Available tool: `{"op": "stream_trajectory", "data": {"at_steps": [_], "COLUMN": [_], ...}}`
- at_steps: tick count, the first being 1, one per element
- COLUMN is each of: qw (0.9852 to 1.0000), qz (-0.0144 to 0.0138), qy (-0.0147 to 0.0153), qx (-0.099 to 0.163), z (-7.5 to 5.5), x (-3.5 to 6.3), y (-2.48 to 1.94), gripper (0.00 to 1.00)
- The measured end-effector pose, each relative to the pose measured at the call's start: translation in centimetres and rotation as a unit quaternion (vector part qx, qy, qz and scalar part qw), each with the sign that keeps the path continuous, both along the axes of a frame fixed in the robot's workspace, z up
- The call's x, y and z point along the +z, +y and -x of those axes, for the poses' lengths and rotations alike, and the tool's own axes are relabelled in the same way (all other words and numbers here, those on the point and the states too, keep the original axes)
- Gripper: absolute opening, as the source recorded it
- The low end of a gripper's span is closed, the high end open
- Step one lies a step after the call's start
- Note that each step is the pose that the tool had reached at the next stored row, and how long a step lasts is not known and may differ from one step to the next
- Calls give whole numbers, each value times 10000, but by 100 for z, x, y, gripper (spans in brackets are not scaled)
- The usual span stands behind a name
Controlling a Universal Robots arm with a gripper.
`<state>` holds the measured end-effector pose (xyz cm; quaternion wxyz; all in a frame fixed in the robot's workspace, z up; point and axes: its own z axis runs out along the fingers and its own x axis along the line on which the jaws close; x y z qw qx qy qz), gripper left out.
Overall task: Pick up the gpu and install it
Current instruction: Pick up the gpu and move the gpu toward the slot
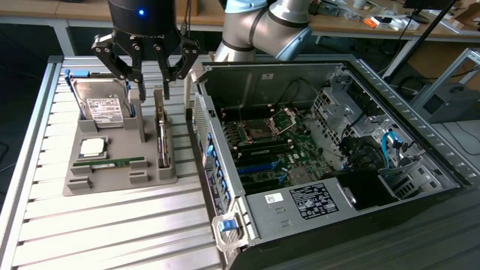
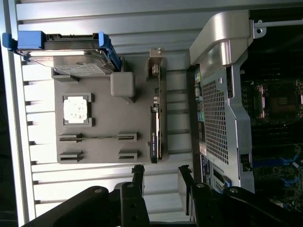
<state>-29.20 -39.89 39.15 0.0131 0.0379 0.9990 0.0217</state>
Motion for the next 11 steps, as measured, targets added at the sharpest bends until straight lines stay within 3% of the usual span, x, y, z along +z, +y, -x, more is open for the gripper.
{"op": "stream_trajectory", "data": {"at_steps": [11], "qw": [10000], "qz": [0], "qy": [0], "qx": [0], "z": [0], "x": [-52], "y": [0], "gripper": [42]}}
